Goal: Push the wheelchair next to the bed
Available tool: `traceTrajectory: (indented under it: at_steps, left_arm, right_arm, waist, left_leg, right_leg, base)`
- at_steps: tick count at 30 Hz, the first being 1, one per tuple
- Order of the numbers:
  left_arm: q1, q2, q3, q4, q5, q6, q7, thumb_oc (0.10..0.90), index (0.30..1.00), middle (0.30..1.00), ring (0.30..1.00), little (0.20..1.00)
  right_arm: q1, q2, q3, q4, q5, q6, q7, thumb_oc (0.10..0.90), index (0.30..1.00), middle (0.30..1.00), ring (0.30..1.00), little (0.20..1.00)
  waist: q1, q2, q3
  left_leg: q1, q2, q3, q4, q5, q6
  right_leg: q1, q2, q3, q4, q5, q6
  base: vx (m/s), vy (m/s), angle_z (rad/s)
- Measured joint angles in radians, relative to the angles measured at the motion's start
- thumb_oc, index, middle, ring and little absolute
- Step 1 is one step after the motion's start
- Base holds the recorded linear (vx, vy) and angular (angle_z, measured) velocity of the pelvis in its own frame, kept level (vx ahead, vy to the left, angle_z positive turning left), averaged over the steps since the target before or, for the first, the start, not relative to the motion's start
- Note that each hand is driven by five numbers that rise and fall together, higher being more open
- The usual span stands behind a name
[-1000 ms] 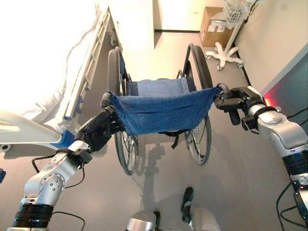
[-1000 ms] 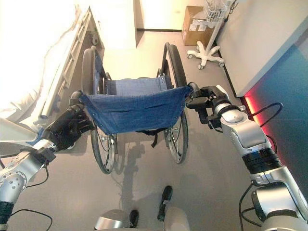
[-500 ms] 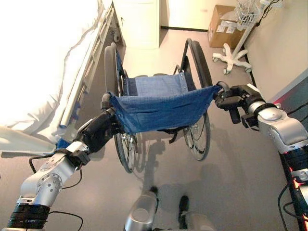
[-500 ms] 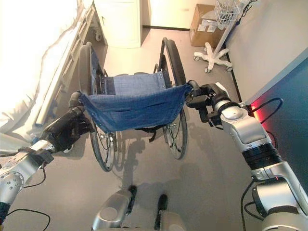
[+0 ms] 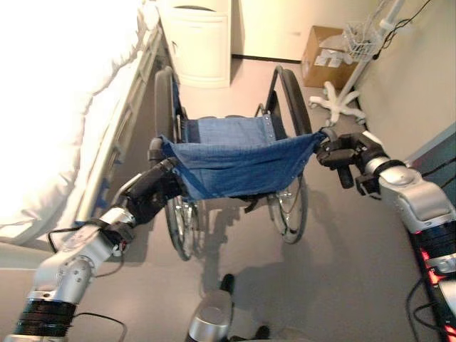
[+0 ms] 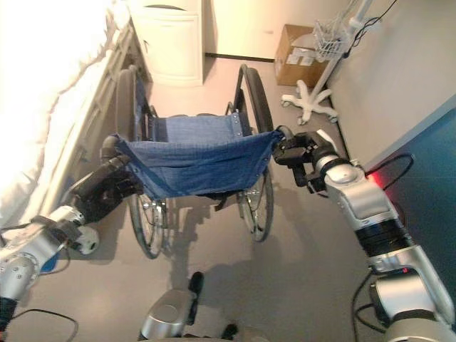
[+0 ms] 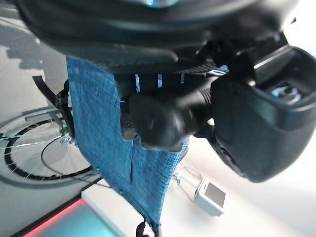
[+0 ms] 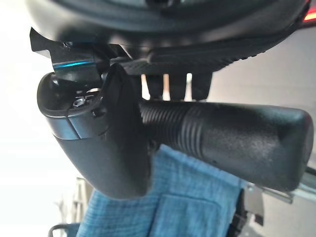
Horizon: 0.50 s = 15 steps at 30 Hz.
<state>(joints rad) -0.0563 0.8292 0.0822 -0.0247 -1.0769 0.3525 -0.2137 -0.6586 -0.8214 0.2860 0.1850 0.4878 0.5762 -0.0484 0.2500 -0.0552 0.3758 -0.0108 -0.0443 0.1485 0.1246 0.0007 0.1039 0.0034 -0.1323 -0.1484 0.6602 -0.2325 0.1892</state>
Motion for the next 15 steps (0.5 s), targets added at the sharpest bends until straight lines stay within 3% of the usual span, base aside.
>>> traceTrajectory:
  at_steps: [1,2,5,6,9,10,11,13,15]
  left_arm:
    - [-0.002,0.019,-0.004,0.0,0.0,0.005,0.002,0.4,0.3,0.3,0.3,0.3]
    - [-0.005,0.027,-0.006,0.0,0.0,0.005,0.002,0.4,0.3,0.3,0.3,0.3]
    - [-0.035,0.035,-0.011,0.006,-0.002,0.005,0.011,0.4,0.3,0.3,0.3,0.3]
    - [-0.053,0.034,-0.011,0.022,-0.006,0.005,0.011,0.4,0.3,0.3,0.3,0.3]
    - [-0.103,0.034,-0.031,0.071,-0.02,0.005,0.012,0.4,0.3,0.3,0.3,0.3]
    - [-0.104,0.03,-0.035,0.078,-0.02,0.005,0.02,0.4,0.3,0.3,0.3,0.3]
    - [-0.102,0.023,-0.036,0.077,-0.02,0.004,0.025,0.4,0.3,0.3,0.3,0.3]
    - [-0.101,0.011,-0.036,0.075,-0.02,0.004,0.03,0.4,0.3,0.3,0.3,0.3]
    - [-0.101,0.001,-0.038,0.075,-0.019,0.005,0.047,0.4,0.3,0.3,0.3,0.3]
  right_arm:
    - [0.002,0.0,0.0,-0.003,0.0,0.0,0.0,0.4,0.3,0.3,0.3,0.3]
    - [0.003,0.0,0.0,-0.003,0.0,-0.001,0.0,0.4,0.3,0.3,0.3,0.3]
    - [0.001,-0.001,-0.007,-0.005,0.0,-0.003,-0.002,0.4,0.3,0.3,0.3,0.3]
    - [-0.007,0.0,-0.007,-0.005,0.0,-0.01,-0.002,0.4,0.3,0.3,0.3,0.3]
    - [-0.01,0.002,-0.006,-0.002,0.0,-0.018,-0.005,0.4,0.3,0.3,0.3,0.3]
    - [-0.007,0.011,-0.005,-0.002,-0.005,-0.018,-0.008,0.4,0.3,0.3,0.3,0.3]
    - [-0.007,0.008,-0.002,-0.001,-0.005,-0.018,-0.008,0.4,0.3,0.3,0.3,0.3]
    - [-0.008,0.006,-0.003,-0.003,-0.006,-0.018,-0.008,0.4,0.3,0.3,0.3,0.3]
    - [-0.011,0.004,-0.007,-0.011,-0.009,-0.017,-0.008,0.4,0.3,0.3,0.3,0.3]
  waist:
    - [-0.01,-0.001,0.0]
    - [-0.014,-0.001,0.0]
    - [-0.018,-0.002,0.001]
    - [-0.018,0.001,0.002]
    - [-0.022,-0.001,0.003]
    - [-0.047,-0.002,0.002]
    - [-0.057,-0.001,0.004]
    - [-0.068,0.003,0.005]
    - [-0.104,0.027,0.012]
  left_leg:
    - [0.013,-0.012,0.0,-0.009,-0.001,0.01]
    - [0.02,-0.017,-0.006,-0.013,-0.003,0.013]
    - [0.043,-0.028,-0.015,-0.029,-0.009,0.023]
    - [0.043,-0.029,-0.02,-0.032,-0.01,0.026]
    - [0.044,-0.038,-0.042,-0.026,-0.022,0.015]
    - [0.052,-0.047,-0.071,-0.02,-0.029,0.012]
    - [0.058,-0.049,-0.096,-0.015,-0.043,0.008]
    - [0.065,-0.052,-0.128,0.0,-0.063,0.007]
    - [0.076,-0.045,-0.171,0.008,-0.081,0.0]
  right_leg:
    - [-0.033,-0.008,0.012,0.061,0.015,0.028]
    - [-0.042,-0.007,0.011,0.064,0.013,0.024]
    - [-0.044,0.01,-0.011,-0.064,-0.029,-0.049]
    - [-0.047,0.01,-0.028,-0.146,-0.052,-0.093]
    - [-0.06,0.007,-0.03,-0.351,-0.012,-0.117]
    - [-0.045,0.008,-0.02,-0.407,0.081,-0.116]
    - [-0.049,0.009,0.007,-0.392,0.102,-0.092]
    - [-0.079,0.0,0.079,-0.363,0.103,-0.078]
    - [-0.133,-0.022,0.134,-0.327,0.106,-0.071]
  base:
    - [0.29,0.065,0.06]
    - [0.31,0.025,0.07]
    - [0.27,-0.009,0.06]
    - [0.18,-0.021,-0.01]
    - [0.26,-0.037,0.23]
    - [0.33,-0.086,0.51]
    - [0.44,-0.137,0.55]
    - [0.4,-0.16,0.33]
    - [0.54,-0.251,0.54]
